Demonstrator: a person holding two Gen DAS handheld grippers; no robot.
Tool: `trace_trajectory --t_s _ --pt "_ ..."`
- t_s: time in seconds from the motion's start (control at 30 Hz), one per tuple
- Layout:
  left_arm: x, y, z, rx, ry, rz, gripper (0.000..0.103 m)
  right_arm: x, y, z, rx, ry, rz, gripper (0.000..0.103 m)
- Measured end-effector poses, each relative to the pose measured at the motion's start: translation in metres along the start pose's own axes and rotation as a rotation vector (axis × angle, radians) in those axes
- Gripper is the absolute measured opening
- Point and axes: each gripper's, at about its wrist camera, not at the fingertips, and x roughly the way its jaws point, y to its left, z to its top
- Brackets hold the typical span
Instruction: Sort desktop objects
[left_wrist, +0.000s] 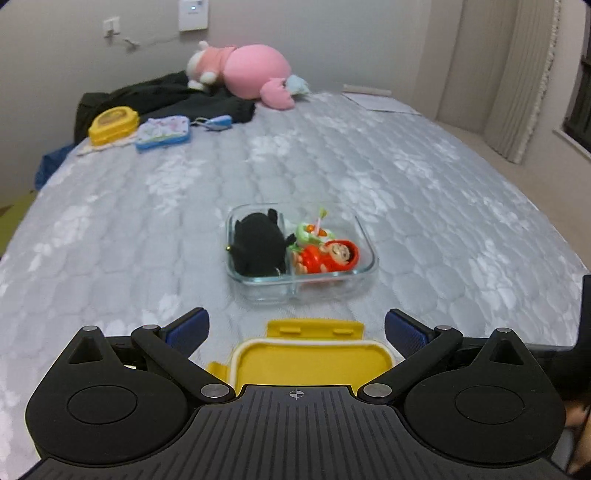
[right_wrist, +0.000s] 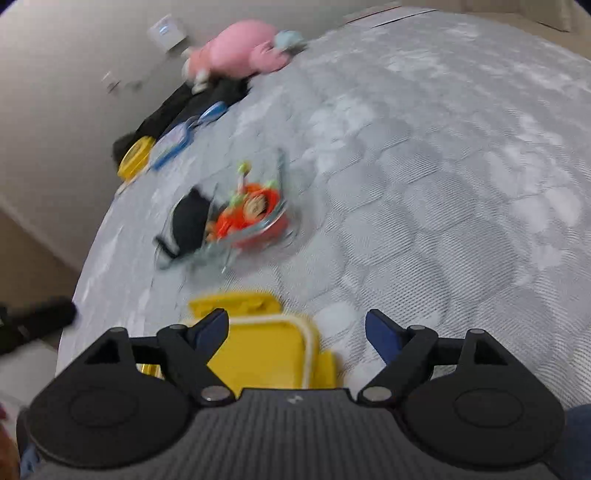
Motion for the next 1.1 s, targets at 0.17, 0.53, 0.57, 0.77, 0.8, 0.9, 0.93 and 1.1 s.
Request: trace_trajectory --t_s 0.17,0.53,0.57,0.77,0.8,0.9,0.93,1.1 --pt "-0.002 -0.026 -0.004 0.119 0.051 0.069 0.103 -0.020 0.001 -0.008 -0.030 -0.186 -0.017 0.098" --pt "0.010 -0.077 -0.031 0.350 0.131 0.163 0.103 -0.025 0.000 -0.009 -0.056 -0.140 -0.059 0.100" --pt "0.011 -0.077 -0.033 0.358 0.138 0.163 0.103 -0.026 -0.002 -0.011 -0.048 -0.145 -0.051 0.100" --pt "0.014 -0.061 -0.045 0.308 0.186 0.165 0.103 -0.026 -0.003 -0.011 -0.083 -0.154 -0.056 0.102" --pt "0.012 -0.056 -0.047 0.284 0.187 0.163 0.103 -0.022 -0.004 -0.011 -0.074 -0.131 -0.074 0.102" --pt "0.009 -0.039 -0.054 0.189 0.196 0.158 0.103 -0.001 -0.015 -0.005 0.006 0.037 -0.128 0.101" --pt "0.009 -0.033 -0.056 0.155 0.207 0.150 0.103 0.004 -0.019 -0.004 0.040 0.079 -0.125 0.098" --pt "0.010 -0.017 -0.062 0.083 0.251 0.129 0.103 0.007 -0.030 -0.003 0.134 0.101 -0.092 0.096"
